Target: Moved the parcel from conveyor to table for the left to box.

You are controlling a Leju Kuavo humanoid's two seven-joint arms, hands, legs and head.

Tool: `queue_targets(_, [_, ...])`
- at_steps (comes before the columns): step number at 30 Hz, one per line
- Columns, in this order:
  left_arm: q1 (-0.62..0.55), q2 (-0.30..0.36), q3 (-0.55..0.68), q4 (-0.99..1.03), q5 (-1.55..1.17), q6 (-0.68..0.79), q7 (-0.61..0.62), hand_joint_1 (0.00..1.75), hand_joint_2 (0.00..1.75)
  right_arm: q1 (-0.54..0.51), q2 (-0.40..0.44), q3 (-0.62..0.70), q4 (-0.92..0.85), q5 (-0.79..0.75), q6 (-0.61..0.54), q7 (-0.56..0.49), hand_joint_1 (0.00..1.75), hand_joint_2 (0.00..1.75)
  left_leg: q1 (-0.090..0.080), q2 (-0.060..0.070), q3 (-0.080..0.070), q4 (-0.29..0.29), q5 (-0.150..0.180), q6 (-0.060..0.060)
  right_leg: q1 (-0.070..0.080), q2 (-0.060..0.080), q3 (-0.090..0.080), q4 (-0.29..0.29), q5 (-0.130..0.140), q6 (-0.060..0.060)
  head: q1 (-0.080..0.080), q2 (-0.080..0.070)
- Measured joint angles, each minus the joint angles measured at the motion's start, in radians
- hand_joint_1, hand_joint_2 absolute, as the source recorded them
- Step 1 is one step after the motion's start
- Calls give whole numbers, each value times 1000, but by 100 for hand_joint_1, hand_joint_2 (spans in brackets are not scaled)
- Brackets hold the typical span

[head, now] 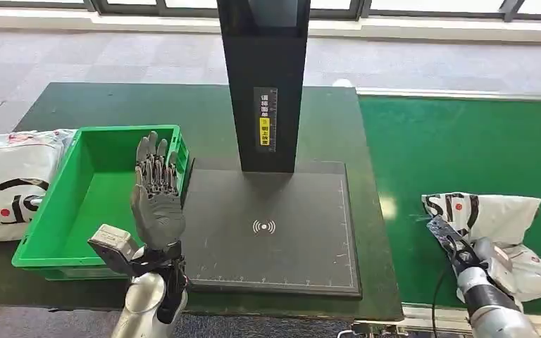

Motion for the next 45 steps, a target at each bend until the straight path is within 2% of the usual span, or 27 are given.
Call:
queue_targets(11, [10,3,0,-7,-1,3,-4,0,0,-13,18,0,0,39,-34,-32,175,175,0,0,1,0,0,0,0,0,3,-1,0,1,0,0])
queue_targets(15, [16,3,0,-16,-2,9,-6,0,0,-23,34,0,0,62,-81,-60,175,175,-1,0,1,0,0,1,-1,0,2,0,1,1,0,0])
queue_targets(24, [29,4,10,-35,-3,18,-16,0,0,-42,94,0,-58,11,-147,-233,175,175,-1,-1,0,0,0,0,-1,0,0,0,1,0,0,0])
queue_targets(28, [39,7,20,-35,0,8,-39,0,0,-26,156,11,-153,-170,-30,-480,175,175,0,0,-1,0,0,-1,0,1,-2,1,0,-1,0,0])
queue_targets(30, [42,9,24,-35,0,0,-48,0,0,2,190,49,-225,-268,14,-519,175,175,0,0,0,0,-1,-1,0,2,-2,1,-1,-1,0,0])
queue_targets(32, [43,10,27,-35,0,0,-54,0,0,37,207,91,-286,-348,45,-556,175,175,0,-5,-2,0,0,-1,0,-4,-1,1,-2,-1,0,0])
queue_targets(36, [48,11,37,-35,0,0,-55,0,0,74,230,135,-367,-382,64,-574,175,175,0,-6,-2,0,0,-1,0,-5,-2,1,-2,-1,0,0])
queue_targets(45, [53,12,43,-37,-1,0,-56,0,0,96,245,159,-428,-390,69,-576,175,175,0,-6,-2,0,0,-1,-1,-5,-2,1,-2,-1,0,0])
